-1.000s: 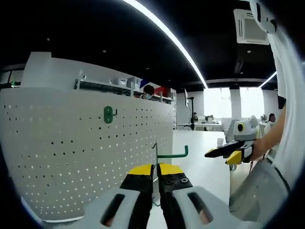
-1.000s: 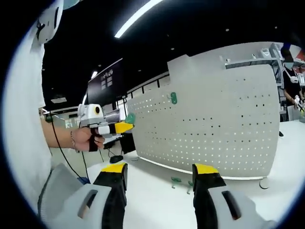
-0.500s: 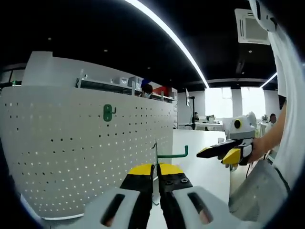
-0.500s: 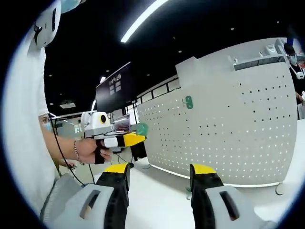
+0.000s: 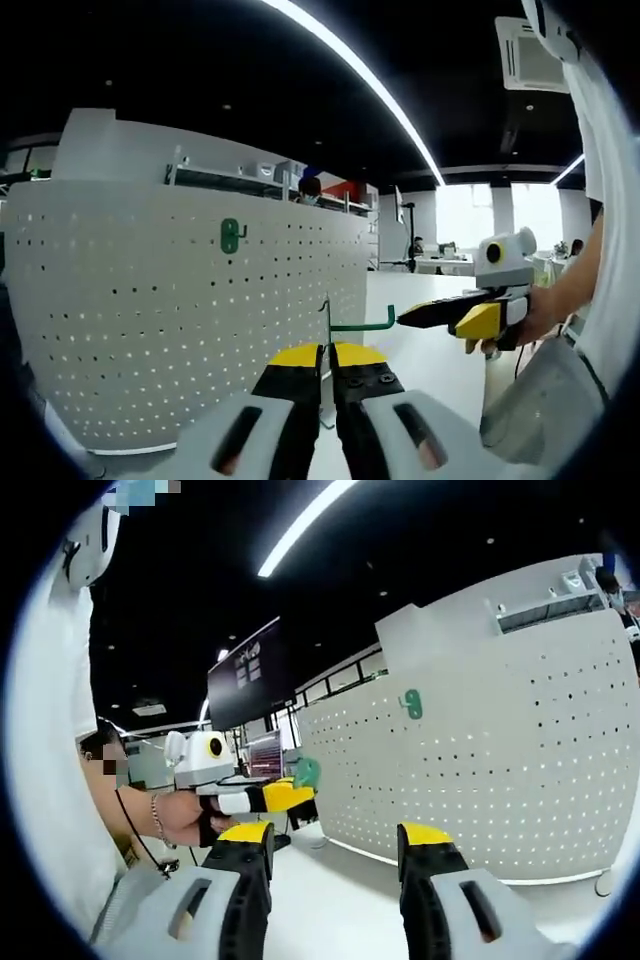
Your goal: Insert the hook assembly into the mounting plate slot until the hook locks in place.
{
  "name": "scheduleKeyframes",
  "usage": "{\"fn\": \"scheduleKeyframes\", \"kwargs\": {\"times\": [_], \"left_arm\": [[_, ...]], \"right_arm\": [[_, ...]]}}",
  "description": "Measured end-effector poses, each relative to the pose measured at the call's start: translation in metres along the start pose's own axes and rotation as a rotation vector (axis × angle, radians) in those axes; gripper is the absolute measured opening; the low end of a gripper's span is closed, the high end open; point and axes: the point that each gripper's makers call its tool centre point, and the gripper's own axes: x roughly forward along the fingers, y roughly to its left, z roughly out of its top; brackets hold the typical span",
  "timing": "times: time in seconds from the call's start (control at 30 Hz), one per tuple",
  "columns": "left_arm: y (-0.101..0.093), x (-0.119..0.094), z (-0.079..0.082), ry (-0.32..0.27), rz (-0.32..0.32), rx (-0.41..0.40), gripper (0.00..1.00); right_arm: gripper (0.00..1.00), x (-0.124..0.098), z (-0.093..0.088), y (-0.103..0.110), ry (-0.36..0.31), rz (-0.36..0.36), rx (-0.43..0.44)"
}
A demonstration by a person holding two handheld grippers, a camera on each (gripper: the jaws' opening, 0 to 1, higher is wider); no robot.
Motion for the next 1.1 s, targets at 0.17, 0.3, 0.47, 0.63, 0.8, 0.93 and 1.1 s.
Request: {"fn": "scheduleKeyframes", "kwargs": {"times": [0.17,0.3,0.47,0.63,0.8,0.93,1.1], "left_arm": [[-0.001,0.000,-0.002,0.000,0.012,-0.005,0.03],[-0.003,0.000,-0.003,0.005,0.020,-0.007,0.03],[-0.004,0.001,-0.003,0.003,0.028,-0.009,0.03],[-0.007,0.003,-0.002,0.001,0.028,-0.010,0.03],[-0.008,0.004,-0.002,-0.001,0.030,-0.012,0.03],[-0.010,0.005,-0.002,0.002,0.029,-0.011,0.03],[-0.010,0.006,-0.002,0.000,0.031,-0.011,0.03]], "right_arm": [[0.47,0.010,0.004,0.006,-0.016,0.023,0.017],[0.46,0.017,0.006,0.011,-0.018,0.039,0.016],[0.45,0.023,0.008,0.014,-0.027,0.048,0.020],[0.43,0.028,0.008,0.015,-0.029,0.052,0.027],[0.42,0.033,0.010,0.017,-0.038,0.056,0.039],[0.41,0.039,0.010,0.019,-0.037,0.063,0.039],[0.40,0.044,0.011,0.022,-0.037,0.079,0.033]]}}
